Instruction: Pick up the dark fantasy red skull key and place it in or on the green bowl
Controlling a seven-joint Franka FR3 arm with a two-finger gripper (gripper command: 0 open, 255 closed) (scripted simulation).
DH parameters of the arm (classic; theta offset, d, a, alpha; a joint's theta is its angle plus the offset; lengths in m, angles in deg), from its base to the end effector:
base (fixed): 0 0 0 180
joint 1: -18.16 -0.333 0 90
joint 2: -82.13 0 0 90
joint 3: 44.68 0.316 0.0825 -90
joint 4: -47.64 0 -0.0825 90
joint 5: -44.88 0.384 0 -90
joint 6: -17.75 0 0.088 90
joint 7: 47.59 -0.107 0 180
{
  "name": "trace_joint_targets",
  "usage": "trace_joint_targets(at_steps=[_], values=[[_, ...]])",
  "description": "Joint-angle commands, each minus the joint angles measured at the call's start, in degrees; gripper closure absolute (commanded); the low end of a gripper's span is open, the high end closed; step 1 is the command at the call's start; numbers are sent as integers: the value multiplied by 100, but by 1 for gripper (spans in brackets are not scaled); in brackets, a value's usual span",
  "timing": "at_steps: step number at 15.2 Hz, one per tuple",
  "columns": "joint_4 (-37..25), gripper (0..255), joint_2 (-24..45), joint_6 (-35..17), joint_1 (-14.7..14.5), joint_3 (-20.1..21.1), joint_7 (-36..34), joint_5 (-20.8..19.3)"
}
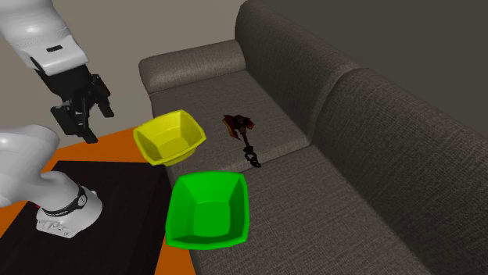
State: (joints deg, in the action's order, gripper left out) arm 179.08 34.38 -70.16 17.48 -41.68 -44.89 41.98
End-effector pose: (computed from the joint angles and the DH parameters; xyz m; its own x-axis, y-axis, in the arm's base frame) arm 0.2894 0.0196 0.6304 0.9931 0.0948 0.0687 0.0882 -0.9918 0.0923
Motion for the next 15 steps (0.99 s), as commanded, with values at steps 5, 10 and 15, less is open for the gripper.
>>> trace_joint_targets(at_steps=[5,10,15], values=[[277,0,294,-531,36,443,-771,311],[422,0,876,-1235,94,1000,-1717,625],[340,0,1678,-1944,201,1550,-2664,797]])
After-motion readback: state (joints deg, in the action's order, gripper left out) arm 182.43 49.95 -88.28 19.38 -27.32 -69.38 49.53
